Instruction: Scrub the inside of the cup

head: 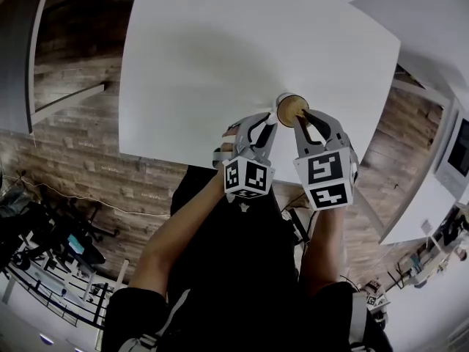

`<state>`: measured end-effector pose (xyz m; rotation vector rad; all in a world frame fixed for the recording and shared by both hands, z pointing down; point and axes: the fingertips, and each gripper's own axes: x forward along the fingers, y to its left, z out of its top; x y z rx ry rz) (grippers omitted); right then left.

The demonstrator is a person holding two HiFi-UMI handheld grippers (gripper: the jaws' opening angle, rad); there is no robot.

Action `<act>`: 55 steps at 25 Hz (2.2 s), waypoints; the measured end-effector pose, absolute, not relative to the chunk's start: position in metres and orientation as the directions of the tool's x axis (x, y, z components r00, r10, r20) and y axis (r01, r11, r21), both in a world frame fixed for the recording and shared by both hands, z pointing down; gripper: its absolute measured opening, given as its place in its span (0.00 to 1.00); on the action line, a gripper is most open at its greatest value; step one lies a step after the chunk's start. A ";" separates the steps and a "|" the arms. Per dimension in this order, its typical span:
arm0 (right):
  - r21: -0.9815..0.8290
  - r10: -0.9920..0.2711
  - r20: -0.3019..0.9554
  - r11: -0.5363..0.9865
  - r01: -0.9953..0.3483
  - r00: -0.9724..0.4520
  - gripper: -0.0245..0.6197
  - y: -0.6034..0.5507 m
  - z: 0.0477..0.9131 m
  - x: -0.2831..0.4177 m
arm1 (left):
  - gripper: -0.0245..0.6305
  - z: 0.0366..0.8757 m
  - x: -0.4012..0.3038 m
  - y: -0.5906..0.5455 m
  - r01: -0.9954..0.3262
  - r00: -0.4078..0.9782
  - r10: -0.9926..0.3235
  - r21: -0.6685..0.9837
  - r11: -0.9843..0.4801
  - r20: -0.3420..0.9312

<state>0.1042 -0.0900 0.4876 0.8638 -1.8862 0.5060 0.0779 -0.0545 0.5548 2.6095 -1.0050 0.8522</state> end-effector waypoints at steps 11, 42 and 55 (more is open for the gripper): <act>-0.007 -0.240 0.942 0.687 -0.726 -0.236 0.10 -0.092 0.537 0.101 | 0.15 0.554 0.081 -0.056 -0.670 0.599 -0.546 -0.006 -0.742 0.586; -0.186 -0.073 0.943 0.697 -0.693 -0.326 0.10 -0.071 0.529 0.097 | 0.15 0.556 0.086 -0.052 -0.674 0.577 -0.550 -0.029 -0.739 0.604; 0.065 -0.268 0.946 0.710 -0.701 -0.184 0.10 -0.080 0.493 0.129 | 0.15 0.560 0.093 -0.047 -0.663 0.578 -0.533 -0.025 -0.748 0.617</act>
